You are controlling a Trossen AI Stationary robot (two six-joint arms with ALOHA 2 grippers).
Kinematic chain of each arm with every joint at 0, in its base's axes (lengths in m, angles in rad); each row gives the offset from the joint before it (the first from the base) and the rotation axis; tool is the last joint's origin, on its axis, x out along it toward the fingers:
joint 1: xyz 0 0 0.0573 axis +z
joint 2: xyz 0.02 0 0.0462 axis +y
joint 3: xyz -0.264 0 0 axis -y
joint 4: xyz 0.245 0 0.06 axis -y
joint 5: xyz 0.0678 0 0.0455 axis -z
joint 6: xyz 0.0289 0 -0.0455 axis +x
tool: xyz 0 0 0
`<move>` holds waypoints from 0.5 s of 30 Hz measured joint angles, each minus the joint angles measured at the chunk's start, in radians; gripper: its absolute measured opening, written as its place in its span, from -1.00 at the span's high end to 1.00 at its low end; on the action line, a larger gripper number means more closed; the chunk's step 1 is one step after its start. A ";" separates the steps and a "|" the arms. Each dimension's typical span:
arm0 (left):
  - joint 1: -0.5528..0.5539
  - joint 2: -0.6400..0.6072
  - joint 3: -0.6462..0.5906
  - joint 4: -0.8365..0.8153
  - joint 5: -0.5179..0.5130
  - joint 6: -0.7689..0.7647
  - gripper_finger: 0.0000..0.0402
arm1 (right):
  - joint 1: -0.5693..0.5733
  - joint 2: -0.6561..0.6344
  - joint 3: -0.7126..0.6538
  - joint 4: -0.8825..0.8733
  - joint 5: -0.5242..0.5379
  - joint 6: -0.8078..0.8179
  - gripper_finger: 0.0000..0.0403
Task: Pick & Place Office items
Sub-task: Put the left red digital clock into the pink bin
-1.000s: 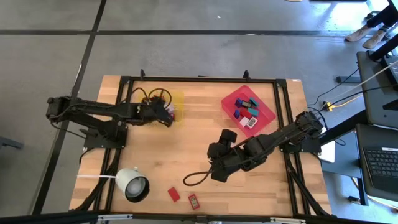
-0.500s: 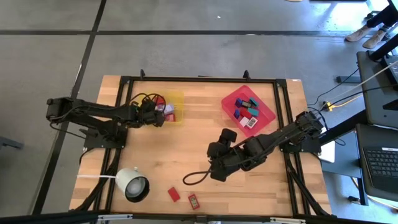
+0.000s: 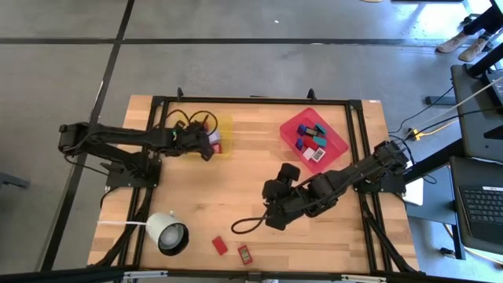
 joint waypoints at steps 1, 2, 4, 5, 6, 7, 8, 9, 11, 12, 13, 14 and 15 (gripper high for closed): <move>0.000 0.000 0.021 0.000 0.042 0.018 -0.08 | 0.004 0.000 0.000 0.000 0.000 0.007 -0.60; -0.001 0.000 0.040 0.003 0.084 0.023 -0.08 | 0.010 0.000 0.000 0.000 0.000 0.015 -0.60; -0.015 0.000 0.067 0.016 0.158 0.025 -0.07 | 0.022 0.000 0.000 0.000 0.000 0.026 -0.60; -0.026 0.000 0.076 0.026 0.189 0.027 -0.07 | 0.029 0.000 0.000 0.000 0.001 0.029 -0.60; -0.040 0.000 0.081 0.041 0.219 0.027 -0.06 | 0.037 0.000 0.000 0.000 0.011 0.033 -0.60; -0.058 0.000 0.082 0.062 0.244 0.029 -0.06 | 0.047 0.000 0.000 0.000 0.029 0.043 -0.60; -0.079 0.000 0.082 0.081 0.266 0.040 -0.06 | 0.056 0.000 0.000 0.000 0.048 0.055 -0.60; -0.103 0.000 0.082 0.093 0.284 0.052 -0.06 | 0.065 0.000 0.000 0.000 0.066 0.071 -0.60; -0.162 0.000 0.082 0.125 0.313 0.075 -0.06 | 0.083 0.001 0.000 0.000 0.094 0.099 -0.60; -0.192 0.000 0.082 0.139 0.326 0.085 -0.06 | 0.093 0.001 0.000 0.000 0.108 0.109 -0.60; -0.227 0.000 0.082 0.152 0.336 0.090 -0.06 | 0.102 0.001 0.000 0.000 0.122 0.119 -0.60; -0.263 0.000 0.082 0.167 0.344 0.092 -0.06 | 0.112 0.002 0.000 0.000 0.139 0.128 -0.60; -0.300 0.000 0.082 0.183 0.356 0.097 -0.06 | 0.122 0.003 0.000 0.001 0.158 0.133 -0.60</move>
